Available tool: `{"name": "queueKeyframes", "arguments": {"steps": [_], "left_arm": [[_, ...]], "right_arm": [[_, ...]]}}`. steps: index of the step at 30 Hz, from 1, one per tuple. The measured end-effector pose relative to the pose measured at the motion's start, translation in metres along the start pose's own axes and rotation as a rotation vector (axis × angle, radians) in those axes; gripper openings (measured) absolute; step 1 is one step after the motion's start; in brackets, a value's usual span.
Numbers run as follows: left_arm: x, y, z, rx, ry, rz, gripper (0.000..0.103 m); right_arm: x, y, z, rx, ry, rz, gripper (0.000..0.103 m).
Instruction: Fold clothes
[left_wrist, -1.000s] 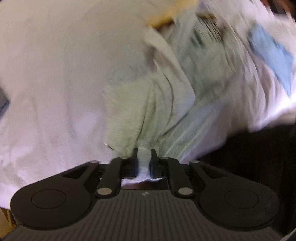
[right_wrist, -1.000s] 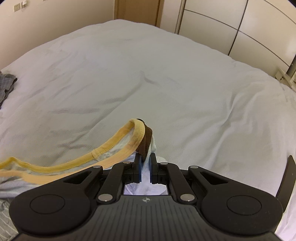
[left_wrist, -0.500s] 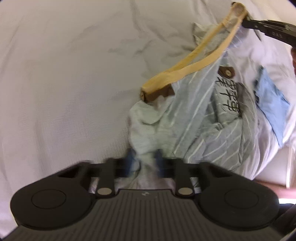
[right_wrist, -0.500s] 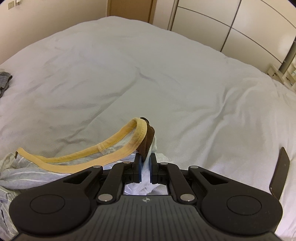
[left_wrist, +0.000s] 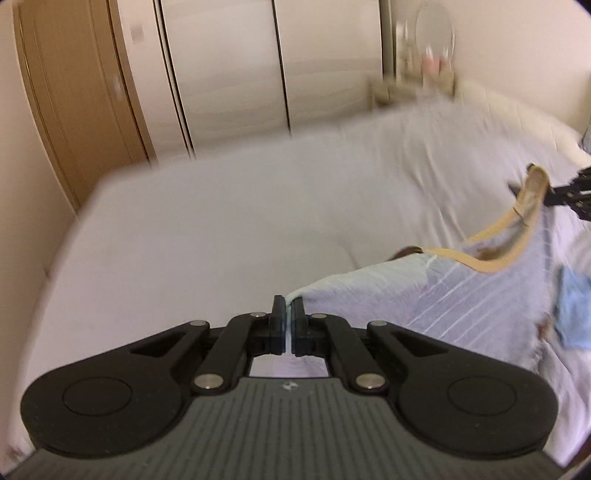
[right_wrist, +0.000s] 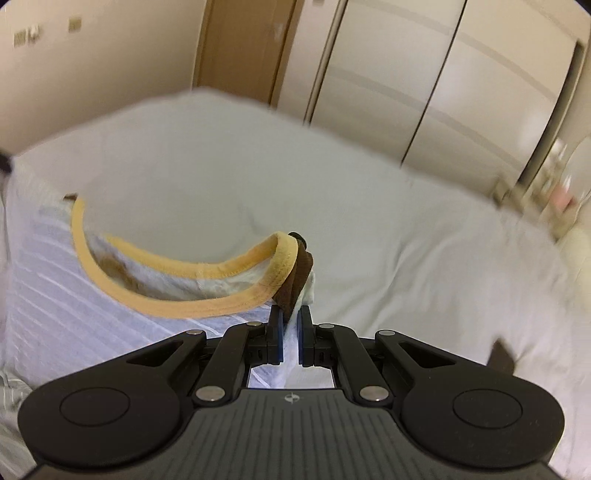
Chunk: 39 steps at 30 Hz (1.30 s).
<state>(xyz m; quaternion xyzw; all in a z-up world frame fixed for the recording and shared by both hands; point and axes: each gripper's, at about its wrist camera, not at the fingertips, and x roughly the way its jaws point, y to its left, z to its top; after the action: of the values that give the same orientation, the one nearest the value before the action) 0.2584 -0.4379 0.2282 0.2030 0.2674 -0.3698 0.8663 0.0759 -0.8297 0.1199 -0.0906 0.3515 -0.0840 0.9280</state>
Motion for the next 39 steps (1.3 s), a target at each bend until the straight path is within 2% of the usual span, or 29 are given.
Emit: {"name": "queueKeyframes", "arguments": {"steps": [4, 8, 12, 16, 20, 23, 26, 28, 30, 31, 32, 33, 34, 36, 39], "left_arm": [[-0.035, -0.007, 0.021, 0.014, -0.104, 0.064, 0.0], [-0.067, -0.019, 0.019, -0.004, -0.147, 0.096, 0.0], [-0.082, -0.027, 0.009, -0.041, -0.161, 0.078, 0.0], [-0.076, -0.021, 0.022, -0.013, -0.176, 0.047, 0.0], [-0.049, -0.005, 0.043, -0.001, -0.183, 0.045, 0.0], [-0.004, 0.003, 0.062, 0.028, -0.176, 0.074, 0.0], [0.061, 0.011, 0.081, 0.045, -0.145, 0.113, 0.0], [0.111, 0.015, 0.091, 0.055, -0.12, 0.142, 0.001], [0.169, 0.02, 0.09, 0.057, -0.077, 0.19, 0.007], [0.201, 0.024, 0.085, 0.034, -0.034, 0.209, 0.01], [0.232, 0.029, 0.077, 0.001, 0.02, 0.222, 0.023], [0.257, 0.032, 0.067, -0.03, 0.07, 0.235, 0.025], [0.273, 0.032, 0.056, -0.057, 0.112, 0.246, 0.025], [0.288, 0.024, 0.031, -0.093, 0.163, 0.228, 0.024], [0.294, 0.002, -0.008, -0.102, 0.235, 0.173, 0.03]], "right_arm": [[-0.042, -0.004, 0.017, 0.009, -0.103, -0.016, 0.004], [-0.084, -0.008, 0.033, 0.019, -0.204, -0.03, 0.004], [-0.12, -0.004, 0.032, 0.04, -0.238, -0.071, 0.004], [-0.144, 0.004, 0.03, 0.082, -0.239, -0.127, 0.004], [-0.139, 0.009, 0.046, 0.069, -0.244, -0.144, 0.004], [-0.112, -0.001, 0.068, 0.05, -0.252, -0.138, 0.004], [-0.065, -0.017, 0.091, 0.027, -0.268, -0.119, 0.004], [-0.013, -0.027, 0.107, 0.021, -0.262, -0.104, 0.005], [0.046, -0.035, 0.121, 0.018, -0.242, -0.101, 0.007], [0.078, -0.037, 0.126, 0.022, -0.226, -0.105, 0.014], [0.114, -0.035, 0.13, 0.022, -0.196, -0.097, 0.028], [0.147, -0.034, 0.131, 0.024, -0.164, -0.09, 0.053], [0.178, -0.033, 0.13, 0.027, -0.132, -0.086, 0.061], [0.218, -0.028, 0.118, 0.042, -0.066, -0.058, 0.06], [0.235, -0.02, 0.083, 0.073, -0.013, -0.011, 0.062]]}}
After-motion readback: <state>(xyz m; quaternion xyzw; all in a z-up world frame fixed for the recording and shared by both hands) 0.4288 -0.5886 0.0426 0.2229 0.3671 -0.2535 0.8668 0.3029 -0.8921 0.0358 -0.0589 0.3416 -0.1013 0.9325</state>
